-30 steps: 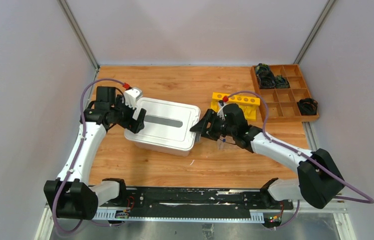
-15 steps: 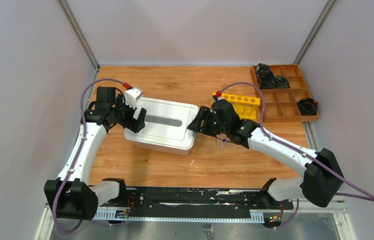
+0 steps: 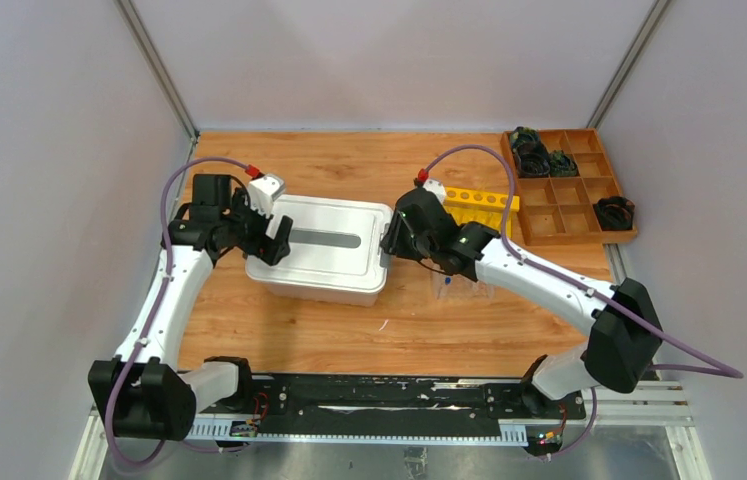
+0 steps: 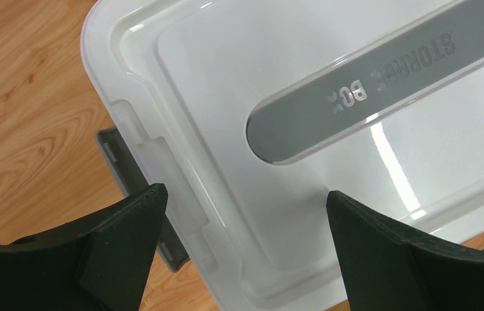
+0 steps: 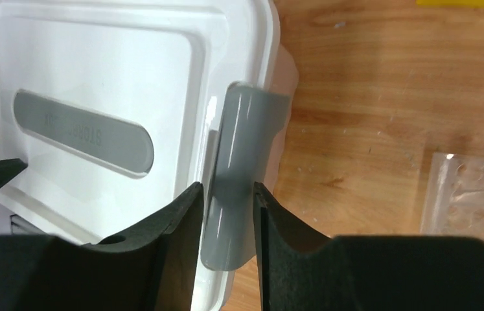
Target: Organize the chemistry lab equipment
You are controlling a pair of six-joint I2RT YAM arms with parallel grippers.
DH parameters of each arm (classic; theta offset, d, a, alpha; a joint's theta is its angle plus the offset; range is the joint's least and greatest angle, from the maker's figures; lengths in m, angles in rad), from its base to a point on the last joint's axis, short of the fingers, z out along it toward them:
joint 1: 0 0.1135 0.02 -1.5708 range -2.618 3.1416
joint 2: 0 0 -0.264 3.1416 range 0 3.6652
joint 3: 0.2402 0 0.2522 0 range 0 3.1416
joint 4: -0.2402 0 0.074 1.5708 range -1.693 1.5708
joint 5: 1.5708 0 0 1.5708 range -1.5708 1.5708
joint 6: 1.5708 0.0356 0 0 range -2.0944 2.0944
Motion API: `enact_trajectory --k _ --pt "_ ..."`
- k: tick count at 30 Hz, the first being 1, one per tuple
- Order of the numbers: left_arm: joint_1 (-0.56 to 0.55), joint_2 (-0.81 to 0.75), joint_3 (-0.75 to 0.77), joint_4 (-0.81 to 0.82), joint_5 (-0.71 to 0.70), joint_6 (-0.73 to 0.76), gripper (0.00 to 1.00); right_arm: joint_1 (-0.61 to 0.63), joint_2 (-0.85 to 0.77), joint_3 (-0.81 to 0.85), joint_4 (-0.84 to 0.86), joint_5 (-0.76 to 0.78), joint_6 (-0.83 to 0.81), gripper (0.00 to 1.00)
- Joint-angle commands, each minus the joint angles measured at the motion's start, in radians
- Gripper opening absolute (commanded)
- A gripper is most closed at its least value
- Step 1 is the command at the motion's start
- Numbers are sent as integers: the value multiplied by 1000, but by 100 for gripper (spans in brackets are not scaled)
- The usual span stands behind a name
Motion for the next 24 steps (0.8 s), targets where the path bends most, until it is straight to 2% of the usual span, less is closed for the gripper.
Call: enact_trajectory --k 1,5,8,10,15,21,24 --pt "44 11 47 -50 -51 -27 100 19 18 56 -70 177 -59 28" --pt "234 68 133 -122 119 -63 100 17 4 67 -73 250 -75 28" --pt "311 95 147 -212 205 -25 100 16 0 70 -75 247 -80 30" --pt "328 80 113 -218 243 -8 100 16 5 72 -73 233 -79 33" --pt "338 104 76 -218 296 8 100 16 6 76 -48 151 -60 51" --pt "373 221 66 -206 358 61 100 13 -57 64 3 81 -27 61" --pt "398 284 52 -199 445 75 100 7 -67 43 52 4 -8 65"
